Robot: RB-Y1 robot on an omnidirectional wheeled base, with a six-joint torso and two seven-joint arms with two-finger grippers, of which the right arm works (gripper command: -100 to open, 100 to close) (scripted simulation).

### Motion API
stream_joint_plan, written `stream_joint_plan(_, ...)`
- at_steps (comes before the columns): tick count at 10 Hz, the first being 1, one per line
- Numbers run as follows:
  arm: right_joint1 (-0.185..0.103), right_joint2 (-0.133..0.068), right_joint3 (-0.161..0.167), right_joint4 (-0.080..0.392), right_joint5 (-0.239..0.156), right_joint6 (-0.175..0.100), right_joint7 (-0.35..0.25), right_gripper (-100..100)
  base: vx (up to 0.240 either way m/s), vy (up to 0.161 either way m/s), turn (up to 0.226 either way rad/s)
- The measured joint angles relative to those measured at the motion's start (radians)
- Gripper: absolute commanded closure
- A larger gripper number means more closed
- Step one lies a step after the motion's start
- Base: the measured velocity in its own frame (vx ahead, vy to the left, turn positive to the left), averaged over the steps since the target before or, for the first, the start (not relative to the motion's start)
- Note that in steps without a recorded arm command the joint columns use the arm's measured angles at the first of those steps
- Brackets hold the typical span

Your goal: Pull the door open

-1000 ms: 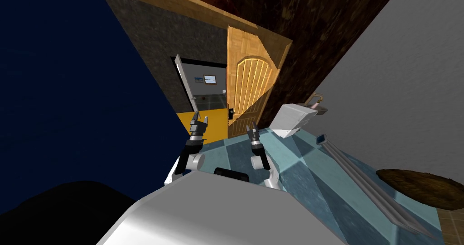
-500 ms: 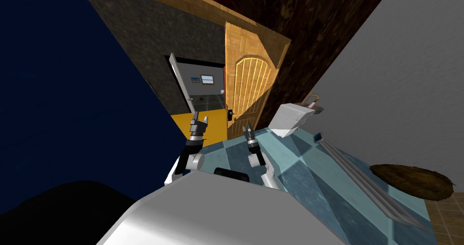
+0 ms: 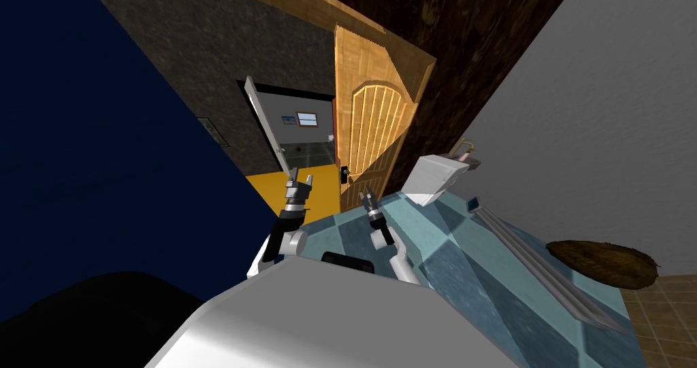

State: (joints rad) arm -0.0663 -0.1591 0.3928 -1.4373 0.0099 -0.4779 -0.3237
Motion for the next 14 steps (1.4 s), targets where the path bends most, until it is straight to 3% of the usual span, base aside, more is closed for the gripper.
stream_joint_plan(6,-0.095,-0.015,0.064,0.147,-0.001,0.005,-0.022,-100,0.086,0.060,-0.070)
stream_joint_plan(14,-0.197,-0.038,0.138,0.306,-0.003,0.010,-0.051,-100,0.087,0.061,-0.061)
